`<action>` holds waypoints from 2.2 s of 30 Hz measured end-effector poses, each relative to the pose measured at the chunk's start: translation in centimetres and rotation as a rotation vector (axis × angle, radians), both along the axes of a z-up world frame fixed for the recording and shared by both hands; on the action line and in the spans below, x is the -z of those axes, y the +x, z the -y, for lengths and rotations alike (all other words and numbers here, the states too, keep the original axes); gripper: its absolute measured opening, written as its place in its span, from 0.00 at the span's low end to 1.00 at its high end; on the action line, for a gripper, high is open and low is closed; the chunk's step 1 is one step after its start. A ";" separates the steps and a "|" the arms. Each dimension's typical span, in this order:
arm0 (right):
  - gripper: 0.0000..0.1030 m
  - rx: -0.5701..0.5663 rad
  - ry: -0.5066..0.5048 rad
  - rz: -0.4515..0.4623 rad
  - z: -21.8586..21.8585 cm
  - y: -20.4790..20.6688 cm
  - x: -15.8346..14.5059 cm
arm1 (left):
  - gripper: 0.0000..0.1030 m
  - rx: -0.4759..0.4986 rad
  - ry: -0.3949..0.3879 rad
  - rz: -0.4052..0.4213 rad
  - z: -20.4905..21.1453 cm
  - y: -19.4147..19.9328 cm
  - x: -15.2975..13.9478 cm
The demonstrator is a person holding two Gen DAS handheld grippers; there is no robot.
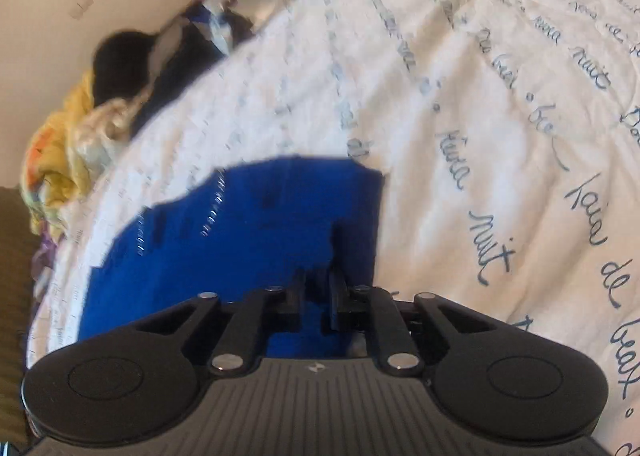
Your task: Fold small clothes
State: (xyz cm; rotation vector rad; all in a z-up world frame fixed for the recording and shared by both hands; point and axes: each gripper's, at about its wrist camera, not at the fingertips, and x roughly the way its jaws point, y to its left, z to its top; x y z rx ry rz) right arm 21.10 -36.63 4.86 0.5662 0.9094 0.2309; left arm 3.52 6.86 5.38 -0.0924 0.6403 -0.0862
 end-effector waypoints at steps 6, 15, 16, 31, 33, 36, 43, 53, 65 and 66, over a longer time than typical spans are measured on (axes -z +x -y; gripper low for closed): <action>0.82 0.067 -0.131 0.076 0.5 1.6 -0.9 | 0.98 -0.150 -0.259 -0.112 -6.3 11.3 -2.4; 0.07 -0.014 -0.207 0.086 -2.5 4.2 -0.3 | 0.14 -0.144 0.055 -0.190 -4.1 18.8 -0.5; 0.06 0.007 -0.192 0.092 -1.5 3.8 -0.4 | 0.14 -0.141 0.073 -0.181 -4.2 18.5 -0.3; 0.73 -0.223 -0.230 0.237 -4.7 7.5 -3.8 | 0.73 0.180 0.400 -0.002 1.4 22.7 -2.7; 0.72 -0.314 -0.290 0.228 -7.6 9.1 -3.5 | 0.66 0.219 0.439 -0.085 2.8 25.1 -0.9; 0.71 -0.418 -0.408 0.190 -11.0 10.9 -2.1 | 0.41 0.277 0.454 -0.091 3.6 25.9 0.8; 0.06 -0.426 -0.471 0.219 -11.8 10.4 -1.5 | 0.04 0.220 0.594 0.013 4.0 25.2 1.3; 0.25 -0.164 -0.349 0.243 -8.4 7.9 -2.2 | 0.45 0.137 0.362 0.002 1.0 22.8 -2.3; 0.81 -0.262 -0.481 0.312 -11.6 4.6 1.2 | 0.04 0.102 0.551 -0.044 5.2 25.2 1.8; 0.81 -0.254 -0.480 0.343 -11.2 4.1 1.5 | 0.04 0.093 0.589 -0.028 5.2 25.0 2.0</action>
